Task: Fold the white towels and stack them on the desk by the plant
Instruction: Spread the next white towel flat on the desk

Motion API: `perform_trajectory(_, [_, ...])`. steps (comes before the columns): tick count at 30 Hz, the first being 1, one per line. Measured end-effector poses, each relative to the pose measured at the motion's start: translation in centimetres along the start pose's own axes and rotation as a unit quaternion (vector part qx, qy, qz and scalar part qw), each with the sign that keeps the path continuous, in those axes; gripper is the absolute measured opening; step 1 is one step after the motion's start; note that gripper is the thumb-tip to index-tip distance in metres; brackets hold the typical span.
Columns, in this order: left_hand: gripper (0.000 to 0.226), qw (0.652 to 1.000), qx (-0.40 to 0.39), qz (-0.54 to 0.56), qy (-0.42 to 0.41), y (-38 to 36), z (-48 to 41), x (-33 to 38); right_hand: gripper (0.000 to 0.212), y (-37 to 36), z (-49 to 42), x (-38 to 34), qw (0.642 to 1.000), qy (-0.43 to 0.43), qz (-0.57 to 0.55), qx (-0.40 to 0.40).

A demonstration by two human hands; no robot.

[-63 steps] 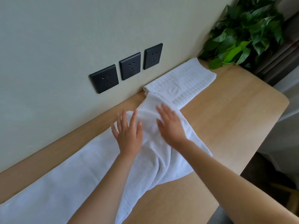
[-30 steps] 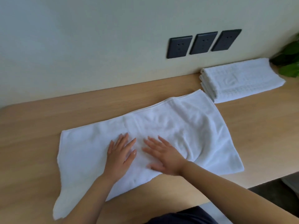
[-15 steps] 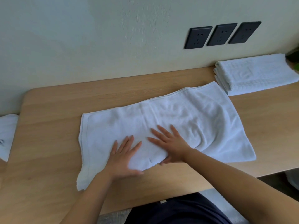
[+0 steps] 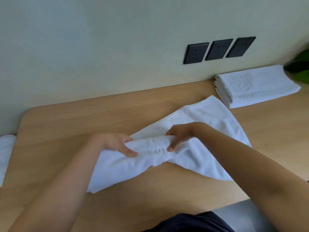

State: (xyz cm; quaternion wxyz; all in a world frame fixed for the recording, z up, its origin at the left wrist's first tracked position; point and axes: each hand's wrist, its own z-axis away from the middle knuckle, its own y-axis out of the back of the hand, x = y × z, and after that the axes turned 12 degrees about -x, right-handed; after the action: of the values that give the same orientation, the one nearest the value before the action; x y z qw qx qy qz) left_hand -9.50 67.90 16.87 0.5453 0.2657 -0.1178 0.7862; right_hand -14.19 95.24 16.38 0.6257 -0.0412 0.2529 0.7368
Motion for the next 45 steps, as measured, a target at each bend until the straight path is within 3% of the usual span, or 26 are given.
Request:
perform_trajectory(2, [0.029, 0.99, 0.135, -0.029, 0.008, 2.5, -0.9, 1.3, 0.035, 1.2, -0.4, 1.3, 0.989, 0.009, -0.06, 0.132])
perform_trajectory(3, [0.029, 0.967, 0.246, -0.064, 0.014, 3.3, -1.6, 1.7, 0.033, 1.2, -0.8, 2.1, 0.97, -0.006, -0.081, 0.228])
perform_trajectory(5, [0.034, 0.885, 0.436, -0.163, 0.014, 3.4, -2.6, 2.4, 0.037, 0.2, -1.4, 3.1, 0.911, -0.048, -0.106, 0.395])
perform_trajectory(6, [0.034, 0.86, 0.48, -0.172, -0.027, 2.6, -3.2, 2.7, 0.037, -1.0, -1.8, 3.2, 0.885, -0.023, -0.121, 0.449])
perform_trajectory(8, [0.033, 0.853, 0.484, -0.159, -0.114, -0.2, -4.4, 3.1, 0.036, -4.1, -2.4, 2.6, 0.849, 0.123, -0.098, 0.505])
perform_trajectory(10, [0.047, 0.869, 0.448, -0.191, -0.083, -4.2, -6.0, 2.4, 0.038, -7.7, -3.2, 2.0, 0.835, 0.269, -0.007, 0.481])
perform_trajectory(11, [0.057, 0.882, 0.419, -0.214, -0.036, -6.0, -6.6, 1.6, 0.042, -9.4, -4.0, 1.9, 0.84, 0.294, 0.054, 0.453])
perform_trajectory(13, [0.066, 0.891, 0.384, -0.241, 0.04, -8.1, -8.1, -0.7, 0.063, -11.9, -5.6, 2.2, 0.863, 0.249, 0.182, 0.401])
perform_trajectory(16, [0.065, 0.879, 0.425, -0.199, 0.088, -9.0, -9.3, -2.9, 0.089, -12.7, -7.1, 3.0, 0.867, 0.154, 0.302, 0.365])
perform_trajectory(19, [0.071, 0.867, 0.468, -0.104, 0.137, -8.7, -10.0, -3.5, 0.075, -11.7, -7.5, 3.2, 0.858, 0.143, 0.295, 0.396])
perform_trajectory(22, [0.07, 0.859, 0.484, -0.104, 0.132, -8.0, -10.6, -3.7, 0.065, -10.9, -7.8, 3.3, 0.857, 0.143, 0.285, 0.405])
perform_trajectory(27, [0.064, 0.849, 0.501, -0.136, 0.1, -4.4, -11.8, -3.2, 0.064, -8.3, -8.2, 3.7, 0.886, 0.125, 0.249, 0.371])
perform_trajectory(34, [0.068, 0.88, 0.444, -0.156, 0.07, 1.6, -13.3, -1.5, 0.06, -4.2, -8.9, 4.3, 0.906, 0.126, 0.164, 0.37])
perform_trajectory(37, [0.069, 0.896, 0.438, -0.077, 0.004, 2.8, -12.4, -1.2, 0.056, -3.2, -9.1, 4.5, 0.903, 0.148, 0.139, 0.378])
perform_trajectory(38, [0.069, 0.879, 0.476, -0.004, -0.032, 2.6, -12.1, -1.2, 0.055, -2.9, -9.0, 4.4, 0.902, 0.16, 0.124, 0.382])
perform_trajectory(41, [0.059, 0.762, 0.591, 0.262, -0.041, 0.7, -11.2, 0.0, 0.055, -2.2, -8.0, 4.4, 0.908, 0.192, 0.048, 0.37])
perform_trajectory(42, [0.061, 0.741, 0.598, 0.305, -0.015, 0.3, -11.2, 0.6, 0.053, -2.2, -7.6, 4.4, 0.908, 0.203, 0.033, 0.364])
perform_trajectory(45, [0.074, 0.723, 0.57, 0.39, 0.014, 0.5, -11.5, 2.4, 0.046, -2.1, -6.7, 4.2, 0.916, 0.214, -0.004, 0.339])
